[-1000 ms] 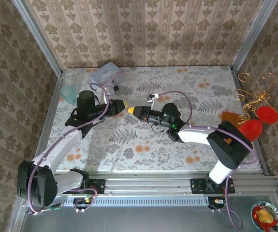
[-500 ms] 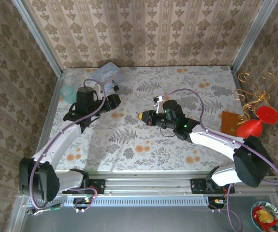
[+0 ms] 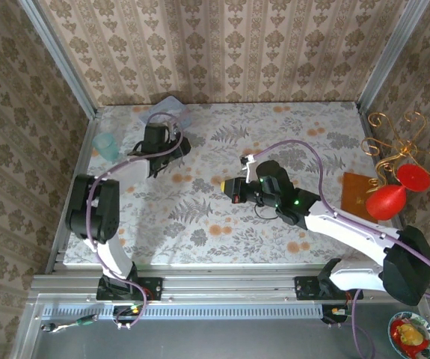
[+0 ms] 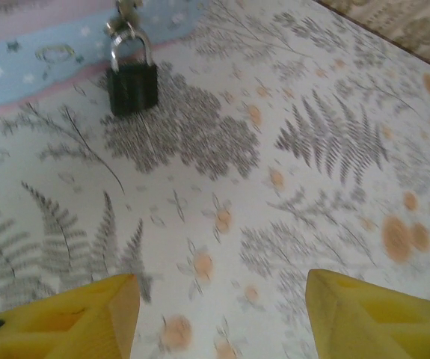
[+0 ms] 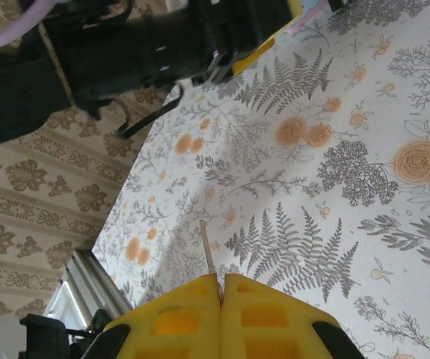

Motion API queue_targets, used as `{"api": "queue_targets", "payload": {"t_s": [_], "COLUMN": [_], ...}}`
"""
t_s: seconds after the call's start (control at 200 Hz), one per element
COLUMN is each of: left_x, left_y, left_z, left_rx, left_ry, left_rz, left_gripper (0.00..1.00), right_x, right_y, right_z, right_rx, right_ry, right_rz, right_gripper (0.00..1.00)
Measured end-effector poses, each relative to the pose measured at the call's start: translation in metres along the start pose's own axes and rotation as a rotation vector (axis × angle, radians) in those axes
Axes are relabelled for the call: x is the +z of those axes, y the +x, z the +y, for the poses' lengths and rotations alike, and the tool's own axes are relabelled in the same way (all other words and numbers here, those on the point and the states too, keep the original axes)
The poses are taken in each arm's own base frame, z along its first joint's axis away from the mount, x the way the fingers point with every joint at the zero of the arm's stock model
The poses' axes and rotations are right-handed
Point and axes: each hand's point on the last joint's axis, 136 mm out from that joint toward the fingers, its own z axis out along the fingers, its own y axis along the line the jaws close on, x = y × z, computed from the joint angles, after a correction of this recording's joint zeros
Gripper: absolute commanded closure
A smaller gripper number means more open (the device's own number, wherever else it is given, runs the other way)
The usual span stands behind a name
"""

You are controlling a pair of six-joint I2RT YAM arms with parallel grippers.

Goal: Unlock the padlock with the key

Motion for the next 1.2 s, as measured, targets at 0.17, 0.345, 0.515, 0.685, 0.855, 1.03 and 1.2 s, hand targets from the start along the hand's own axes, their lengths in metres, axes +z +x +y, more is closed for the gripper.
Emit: {"api": "queue_targets", "payload": {"t_s": [0.17, 0.345, 0.515, 0.685, 0.855, 1.03, 1.2], "left_x": [0.035, 0.068, 0.085, 0.101, 0.114, 0.122, 0.128], "left_y": [-0.021, -0.039, -0.042, -0.045, -0.045, -0.042, -0.042], "left_z": [0.012, 0.021, 0.033, 0.039, 0.046, 0.055, 0.062], "left_rx": [0.002, 0.001, -0.001, -0.001, -0.006, -0.028, -0.054], "left_ry": [-0.073, -0.139, -0.208, -0.254, -0.299, -0.349, -0.386], "left_rz": [-0.048, -0.071, -0.056, -0.036, -0.010, 0.013, 0.014], "left_gripper": [0.29, 0.27, 0.28, 0.30, 0.32, 0.36, 0.43], "right_x": [-0.001, -0.002, -0.002, -0.002, -0.002, -0.001, -0.001], "right_y": [0.009, 0.016, 0.016, 0.017, 0.016, 0.017, 0.018], "right_z": [-0.006, -0.012, -0.013, -0.013, -0.013, -0.014, -0.014], "right_rx": [-0.009, -0.012, -0.018, -0.027, -0.031, -0.029, -0.029], "right_ry": [0.012, 0.027, 0.028, 0.028, 0.028, 0.030, 0.028], "right_rz": [0.015, 0.033, 0.034, 0.035, 0.035, 0.038, 0.041], "right_gripper": [1.00, 1.00, 1.00, 1.00, 1.00, 1.00, 1.00]}}
